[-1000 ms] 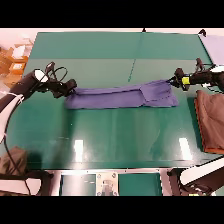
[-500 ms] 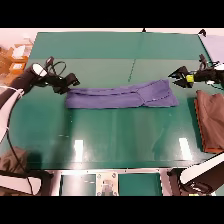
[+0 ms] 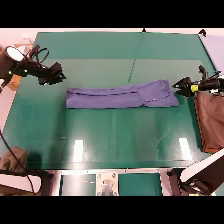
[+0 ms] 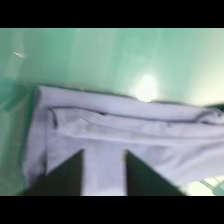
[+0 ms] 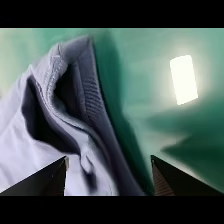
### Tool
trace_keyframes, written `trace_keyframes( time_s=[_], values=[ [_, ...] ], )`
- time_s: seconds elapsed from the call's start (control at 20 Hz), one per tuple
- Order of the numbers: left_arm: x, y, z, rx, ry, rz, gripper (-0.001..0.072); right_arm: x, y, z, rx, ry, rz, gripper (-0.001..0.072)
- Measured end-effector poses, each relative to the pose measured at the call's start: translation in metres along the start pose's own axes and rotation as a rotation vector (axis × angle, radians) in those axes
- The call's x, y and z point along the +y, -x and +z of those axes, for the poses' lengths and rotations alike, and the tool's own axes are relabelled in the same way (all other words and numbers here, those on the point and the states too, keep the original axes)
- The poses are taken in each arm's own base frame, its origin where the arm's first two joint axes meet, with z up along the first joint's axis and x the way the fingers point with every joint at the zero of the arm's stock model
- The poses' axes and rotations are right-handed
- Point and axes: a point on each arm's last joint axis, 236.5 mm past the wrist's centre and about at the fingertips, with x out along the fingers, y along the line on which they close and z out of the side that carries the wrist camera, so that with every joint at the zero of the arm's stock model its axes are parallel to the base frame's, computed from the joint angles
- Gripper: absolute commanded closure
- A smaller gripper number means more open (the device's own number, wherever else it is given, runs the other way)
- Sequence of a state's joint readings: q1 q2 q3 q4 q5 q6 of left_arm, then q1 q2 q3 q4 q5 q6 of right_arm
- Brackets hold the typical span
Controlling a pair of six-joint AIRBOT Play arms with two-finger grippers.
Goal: Fold the shirts.
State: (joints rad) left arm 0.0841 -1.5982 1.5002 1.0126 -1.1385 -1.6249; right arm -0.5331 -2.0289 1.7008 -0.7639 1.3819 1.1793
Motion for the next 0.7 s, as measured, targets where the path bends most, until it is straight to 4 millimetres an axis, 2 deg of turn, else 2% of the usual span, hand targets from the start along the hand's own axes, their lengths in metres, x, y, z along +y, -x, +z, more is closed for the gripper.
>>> trace_keyframes(
  time_s=[0.3, 0.35, 0.4, 0.45, 0.5, 0.55, 0.7],
  values=[
    [-0.017, 0.004, -0.003, 0.018, -0.019, -0.080, 0.0684, 0.021, -0.033, -0.017, 0.156, 0.089, 0.105, 0.0124],
    [-0.020, 0.004, -0.004, 0.022, -0.022, -0.091, 0.0683, 0.024, -0.036, -0.018, 0.170, 0.103, 0.110, 0.0185],
    [-0.023, 0.004, -0.005, 0.027, -0.026, -0.100, 0.0683, 0.025, -0.040, -0.018, 0.179, 0.117, 0.104, 0.0307],
    [-0.025, 0.005, -0.006, 0.031, -0.027, -0.108, 0.0684, 0.026, -0.044, -0.018, 0.183, 0.128, 0.098, 0.0445],
    [-0.027, 0.005, -0.007, 0.033, -0.027, -0.117, 0.0684, 0.027, -0.049, -0.017, 0.184, 0.140, 0.088, 0.0635],
    [-0.030, 0.004, -0.008, 0.036, -0.033, -0.123, 0.0684, 0.027, -0.053, -0.016, 0.184, 0.151, 0.075, 0.0696],
    [-0.051, -0.004, -0.021, 0.063, -0.091, -0.148, 0.0684, 0.037, -0.057, -0.011, 0.175, 0.178, 0.075, 0.0698]
  ],
)
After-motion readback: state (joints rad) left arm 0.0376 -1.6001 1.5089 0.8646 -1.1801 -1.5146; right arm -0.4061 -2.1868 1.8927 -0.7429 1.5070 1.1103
